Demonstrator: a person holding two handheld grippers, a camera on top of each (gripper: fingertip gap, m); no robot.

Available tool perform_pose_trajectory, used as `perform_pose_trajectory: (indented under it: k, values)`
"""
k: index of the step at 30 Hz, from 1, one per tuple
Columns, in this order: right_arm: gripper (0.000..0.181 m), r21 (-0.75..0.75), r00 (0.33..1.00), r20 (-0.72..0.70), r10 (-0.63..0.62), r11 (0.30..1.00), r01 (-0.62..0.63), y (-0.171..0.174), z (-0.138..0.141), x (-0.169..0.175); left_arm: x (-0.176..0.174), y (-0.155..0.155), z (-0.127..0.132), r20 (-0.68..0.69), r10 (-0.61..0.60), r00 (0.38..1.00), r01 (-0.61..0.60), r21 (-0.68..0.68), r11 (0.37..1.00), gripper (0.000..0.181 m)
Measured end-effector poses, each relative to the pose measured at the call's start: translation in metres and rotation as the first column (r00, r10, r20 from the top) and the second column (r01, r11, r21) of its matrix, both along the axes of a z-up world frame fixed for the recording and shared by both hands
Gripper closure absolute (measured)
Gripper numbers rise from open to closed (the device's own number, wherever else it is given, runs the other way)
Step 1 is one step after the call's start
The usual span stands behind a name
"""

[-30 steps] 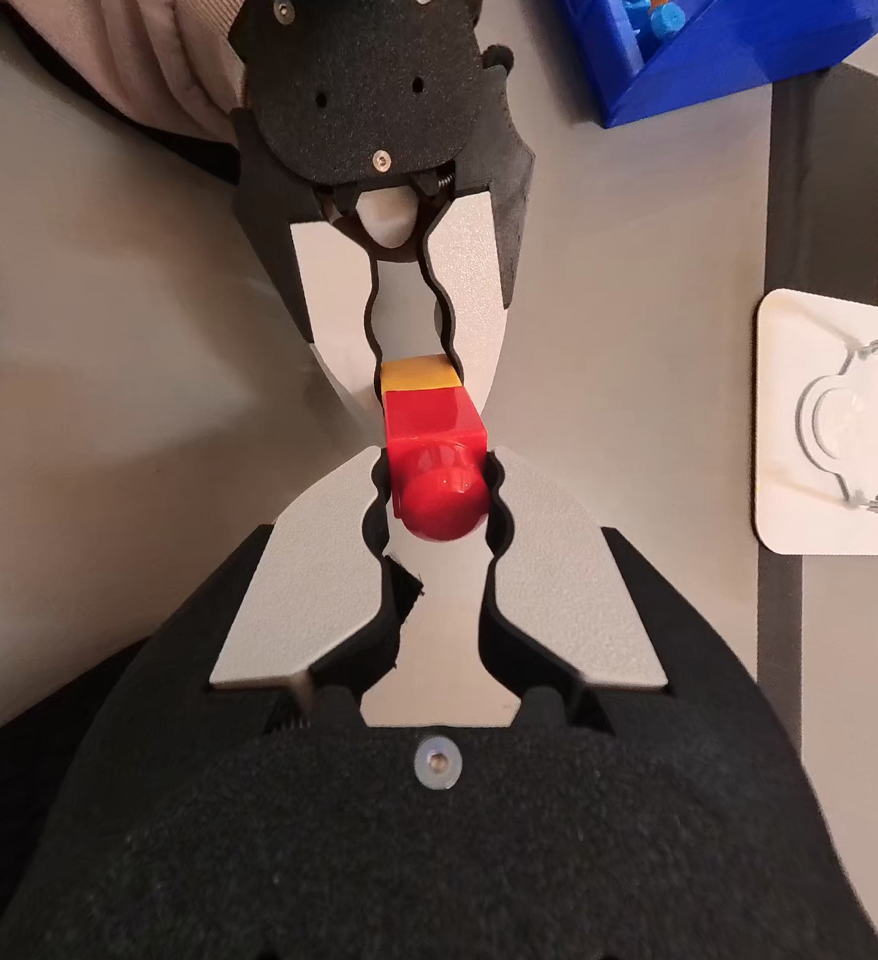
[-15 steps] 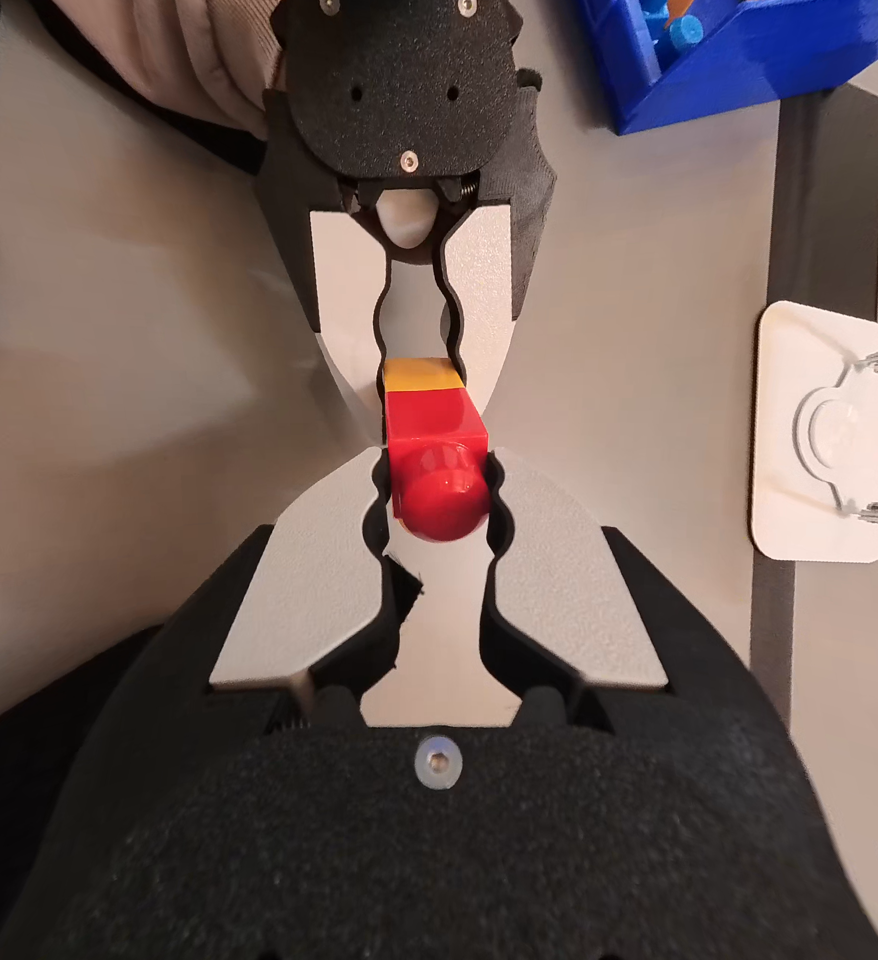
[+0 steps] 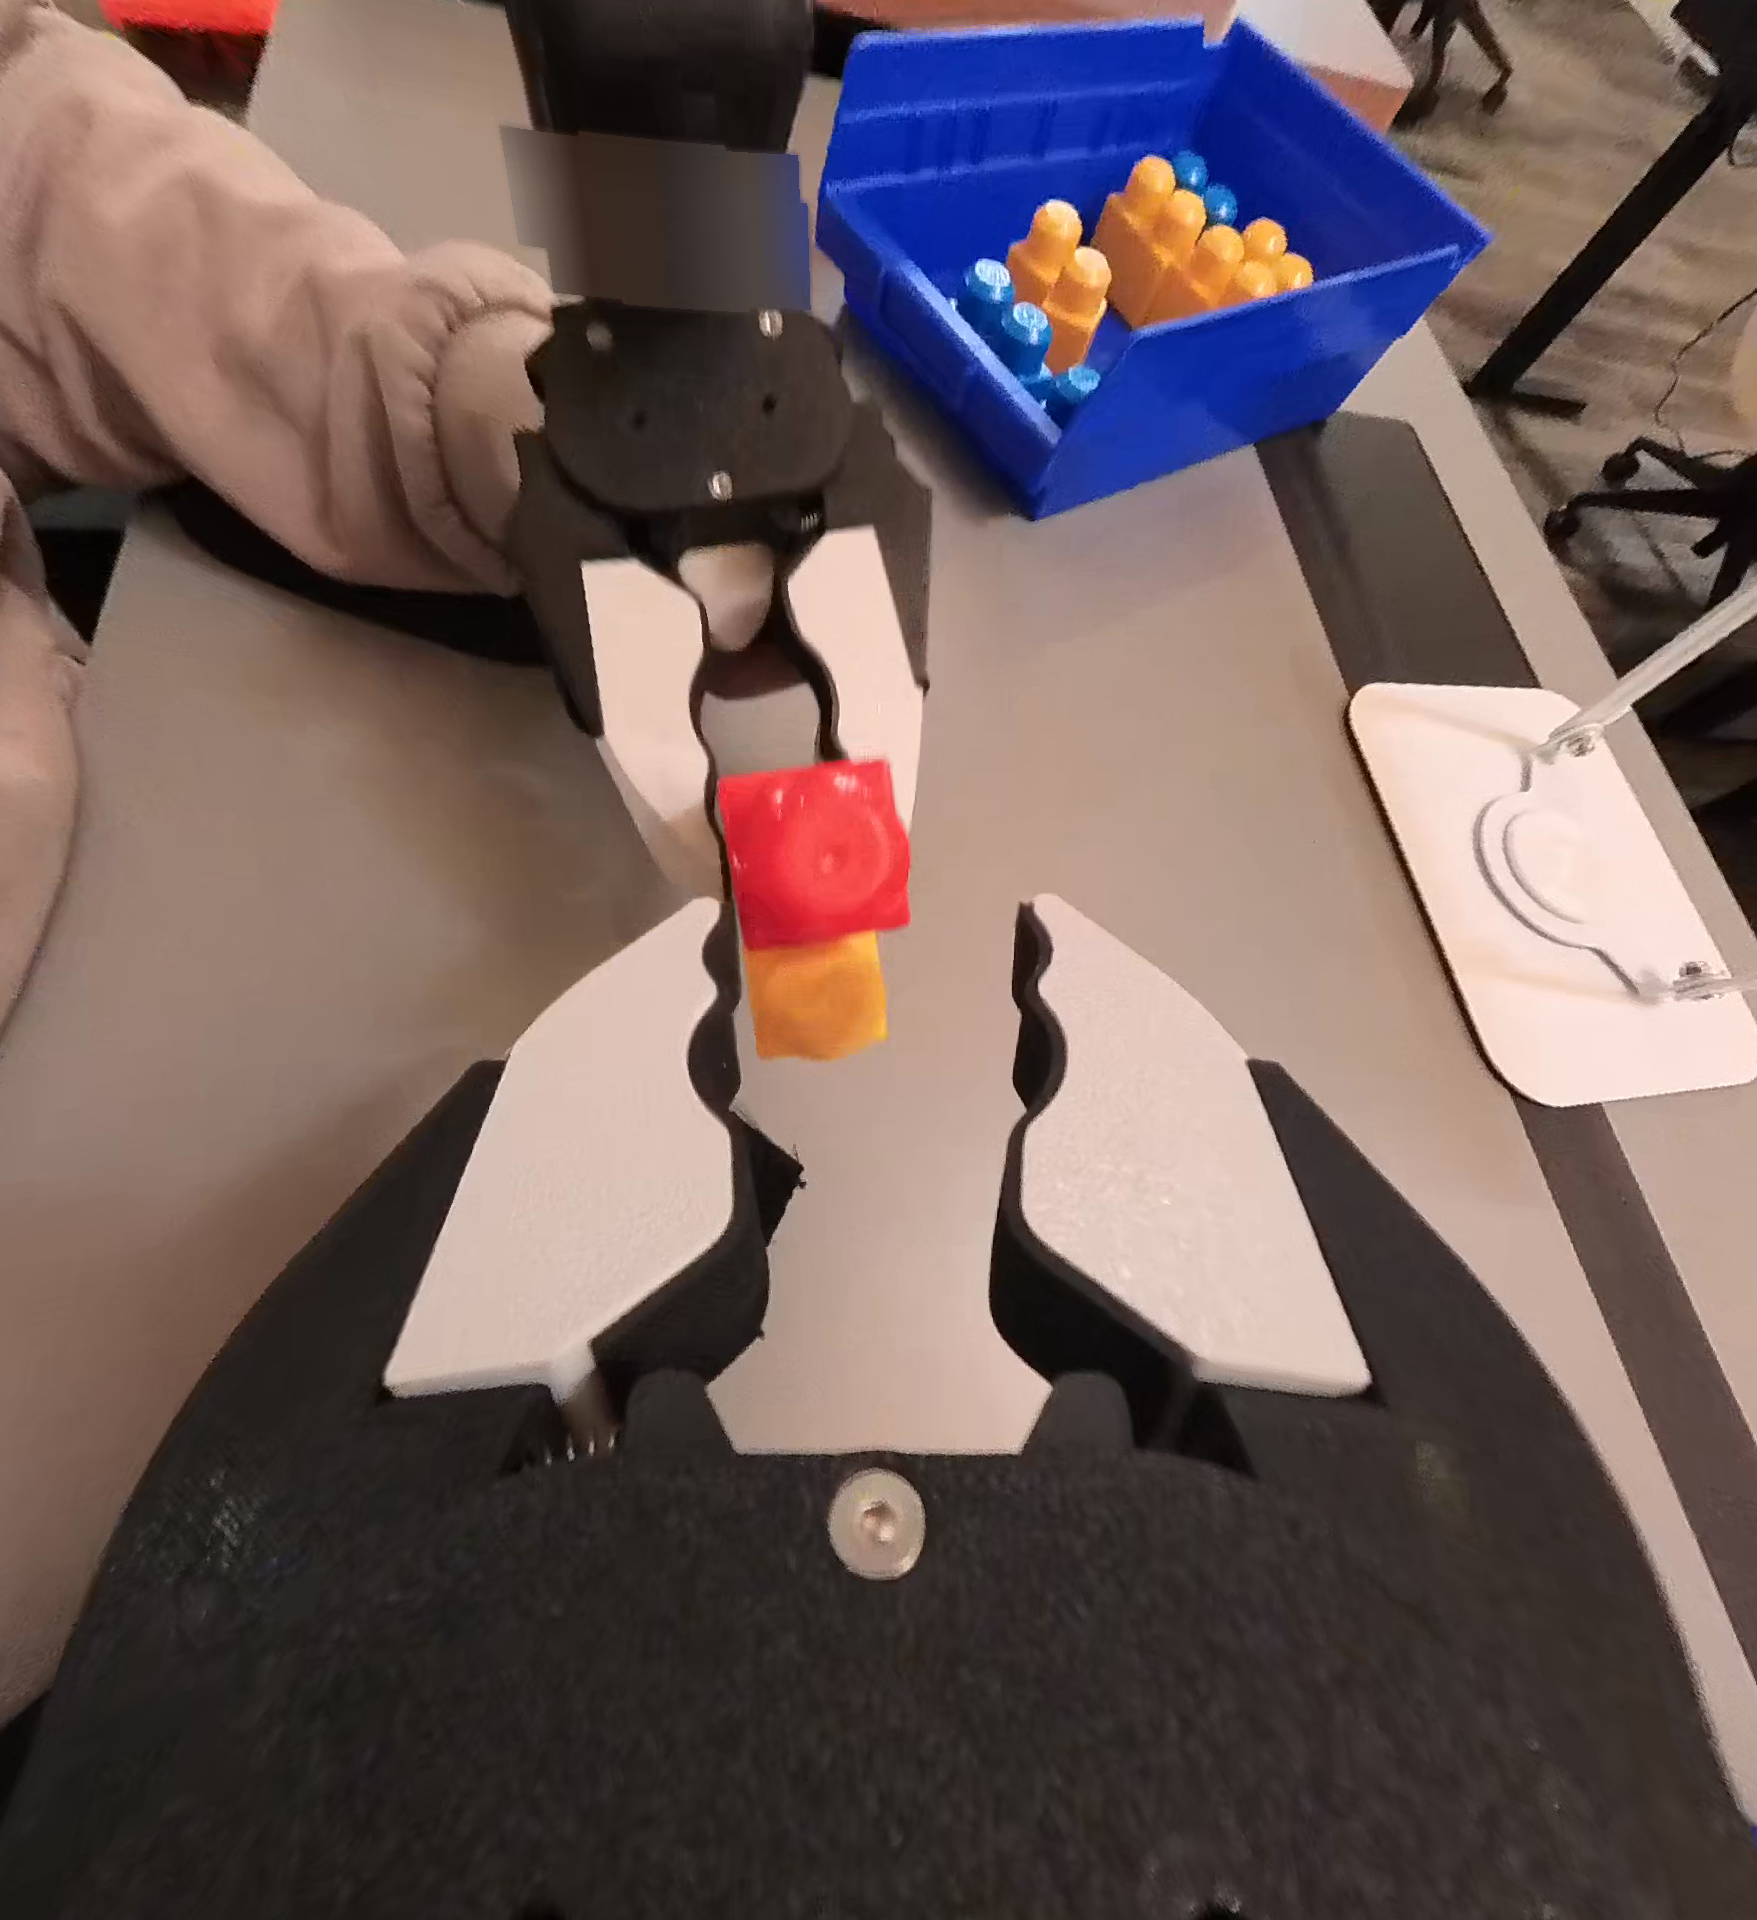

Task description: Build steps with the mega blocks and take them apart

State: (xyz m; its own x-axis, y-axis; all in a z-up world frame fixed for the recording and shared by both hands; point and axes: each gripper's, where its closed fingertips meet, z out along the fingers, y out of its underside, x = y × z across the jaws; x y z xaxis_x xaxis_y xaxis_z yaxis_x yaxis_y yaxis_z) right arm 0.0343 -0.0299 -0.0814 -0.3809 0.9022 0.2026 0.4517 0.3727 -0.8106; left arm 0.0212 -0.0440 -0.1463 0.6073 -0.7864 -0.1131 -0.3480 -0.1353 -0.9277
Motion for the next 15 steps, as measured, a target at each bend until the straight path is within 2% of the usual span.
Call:
perform_pose_trajectory:
  k: [1, 3, 5, 9, 10, 12, 15]
  values:
    - [0.132, 0.0, 1.0, -0.016, 0.006, 1.0, -0.006, -0.002, 0.003, 0.001, 0.003, -0.001, -0.003, -0.013, -0.006, 1.0, 0.006, -0.003, 1.0, 0.145]
    - [0.138, 0.004, 0.999, -0.004, 0.032, 0.999, -0.032, -0.007, 0.002, 0.003, 0.006, -0.001, -0.007, -0.025, -0.012, 1.0, 0.012, -0.012, 1.0, 0.145]
    - [0.152, 0.022, 0.997, 0.032, 0.07, 0.997, -0.07, -0.013, -0.005, 0.007, 0.007, -0.001, -0.009, -0.037, -0.014, 0.999, 0.013, -0.018, 1.0, 0.145]
    - [0.153, 0.028, 0.995, 0.05, 0.083, 0.996, -0.085, -0.015, -0.006, 0.011, 0.011, -0.003, -0.007, -0.028, -0.021, 0.999, 0.021, 0.001, 1.0, 0.145]
    - [0.153, 0.03, 0.995, 0.049, 0.083, 0.996, -0.084, -0.014, -0.003, 0.012, 0.011, -0.002, -0.002, -0.004, -0.017, 1.0, 0.017, 0.017, 1.0, 0.144]
    - [0.153, 0.059, 0.996, 0.048, 0.071, 0.996, -0.074, -0.007, 0.006, 0.016, 0.007, 0.002, 0.005, 0.041, 0.014, 0.999, -0.015, 0.037, 0.999, 0.125]
    - [0.153, 0.121, 0.998, 0.055, -0.006, 0.993, -0.001, 0.029, 0.037, 0.031, -0.004, 0.01, 0.011, 0.102, 0.07, 0.992, -0.074, 0.042, 0.996, 0.131]
